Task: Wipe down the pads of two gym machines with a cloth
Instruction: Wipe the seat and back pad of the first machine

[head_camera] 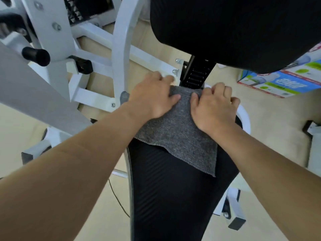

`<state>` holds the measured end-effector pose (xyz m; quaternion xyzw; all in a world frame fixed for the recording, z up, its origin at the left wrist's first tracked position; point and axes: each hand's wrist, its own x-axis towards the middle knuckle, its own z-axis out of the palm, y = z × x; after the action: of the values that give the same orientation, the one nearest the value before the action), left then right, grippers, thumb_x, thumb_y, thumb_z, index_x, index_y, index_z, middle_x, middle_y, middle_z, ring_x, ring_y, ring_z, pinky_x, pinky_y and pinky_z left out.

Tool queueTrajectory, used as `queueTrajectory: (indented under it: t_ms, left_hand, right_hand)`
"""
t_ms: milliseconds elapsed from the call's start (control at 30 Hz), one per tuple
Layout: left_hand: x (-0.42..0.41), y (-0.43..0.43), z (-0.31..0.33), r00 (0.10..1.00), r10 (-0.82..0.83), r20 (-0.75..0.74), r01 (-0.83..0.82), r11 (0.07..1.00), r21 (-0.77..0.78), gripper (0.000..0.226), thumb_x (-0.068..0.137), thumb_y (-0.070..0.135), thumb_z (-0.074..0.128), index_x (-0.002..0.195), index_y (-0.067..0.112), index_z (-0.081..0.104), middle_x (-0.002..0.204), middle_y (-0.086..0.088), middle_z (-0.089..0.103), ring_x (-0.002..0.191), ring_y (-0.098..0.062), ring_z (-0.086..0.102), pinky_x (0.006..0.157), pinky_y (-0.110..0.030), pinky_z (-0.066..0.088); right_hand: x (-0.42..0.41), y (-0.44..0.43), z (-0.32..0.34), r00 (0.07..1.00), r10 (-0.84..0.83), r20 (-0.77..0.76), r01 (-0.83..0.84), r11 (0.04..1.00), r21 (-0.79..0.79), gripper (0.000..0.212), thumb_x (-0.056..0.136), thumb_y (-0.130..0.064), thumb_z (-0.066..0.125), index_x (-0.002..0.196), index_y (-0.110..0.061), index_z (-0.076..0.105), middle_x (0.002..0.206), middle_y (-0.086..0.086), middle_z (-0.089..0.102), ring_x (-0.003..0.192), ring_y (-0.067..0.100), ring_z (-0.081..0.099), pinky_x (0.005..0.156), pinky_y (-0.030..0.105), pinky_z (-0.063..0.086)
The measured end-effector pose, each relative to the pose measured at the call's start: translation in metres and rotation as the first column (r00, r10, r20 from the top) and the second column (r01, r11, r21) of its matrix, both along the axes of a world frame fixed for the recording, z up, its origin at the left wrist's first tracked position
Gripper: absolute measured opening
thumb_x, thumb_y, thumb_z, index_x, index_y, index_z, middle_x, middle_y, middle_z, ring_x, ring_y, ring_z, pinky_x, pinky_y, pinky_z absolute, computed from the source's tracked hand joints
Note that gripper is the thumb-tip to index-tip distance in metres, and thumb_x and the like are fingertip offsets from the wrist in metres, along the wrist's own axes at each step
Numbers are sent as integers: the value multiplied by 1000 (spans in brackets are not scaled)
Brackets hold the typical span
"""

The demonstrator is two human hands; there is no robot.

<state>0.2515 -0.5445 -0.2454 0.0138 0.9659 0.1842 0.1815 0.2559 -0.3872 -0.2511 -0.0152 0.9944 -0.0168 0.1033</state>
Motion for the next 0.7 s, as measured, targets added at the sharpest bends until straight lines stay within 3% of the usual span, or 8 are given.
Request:
queueTrajectory:
  t_ms: [100,167,300,367,467,533,600,700]
  left_hand:
    - [10,-18,-5,985,145,-89,-139,988,72,38,89,44,52,116,18,57,111,-8,59,106,-26,51,83,-39,44]
    - [8,-13,-7,983,134,-123,-135,991,2,33,94,35,46,115,16,62,111,-13,57,108,-30,47,82,-40,43]
    - [5,34,-3,987,-5,-159,-10,995,-95,36,98,33,37,114,16,63,115,-12,48,111,-32,40,90,-42,40]
    - [6,77,-6,981,-111,-157,96,990,-104,33,97,30,38,119,16,59,119,-10,47,114,-30,39,93,-41,38]
    - [3,128,-10,971,-216,-98,212,976,-49,34,99,28,35,124,17,53,127,-7,49,122,-27,40,102,-41,32]
    - [0,134,-13,955,-287,-73,283,957,-57,33,99,29,33,123,18,53,126,-6,52,122,-25,42,104,-41,31]
    - [4,130,-16,946,-320,-58,315,945,-84,39,99,34,27,124,19,52,126,-5,53,123,-24,42,108,-41,26]
    - [22,131,-10,966,-257,-25,255,964,-79,54,98,44,18,140,19,39,142,-6,42,136,-24,29,117,-45,9]
  right_hand:
    - [3,-38,-1,977,204,-69,-215,942,-258,34,94,-28,37,123,-14,45,119,9,46,107,25,45,87,39,38]
    - [3,-54,-5,975,216,-48,-218,903,-369,29,93,-24,35,119,-17,46,114,8,49,105,26,48,85,38,35]
    - [6,-1,-9,979,193,-57,-201,931,-306,31,95,-30,31,120,-21,46,113,5,57,102,26,55,85,41,38]
    - [11,39,-6,994,104,-20,-105,946,-305,29,96,-31,29,115,-19,47,107,6,61,97,28,56,79,39,38]
    - [20,75,-9,981,-91,170,151,909,-389,29,100,-31,25,93,-14,47,87,4,55,80,24,50,68,34,34]
    - [24,82,-12,939,-246,242,336,814,-475,36,100,-30,26,93,-7,53,86,4,56,82,23,50,71,32,33]
    - [30,83,-12,874,-371,315,486,644,-590,37,100,-29,30,100,-7,58,89,1,57,88,20,52,74,28,34]
    - [44,83,-7,816,-424,393,569,472,-673,34,101,-29,30,122,-15,53,96,-13,53,93,9,49,68,6,35]
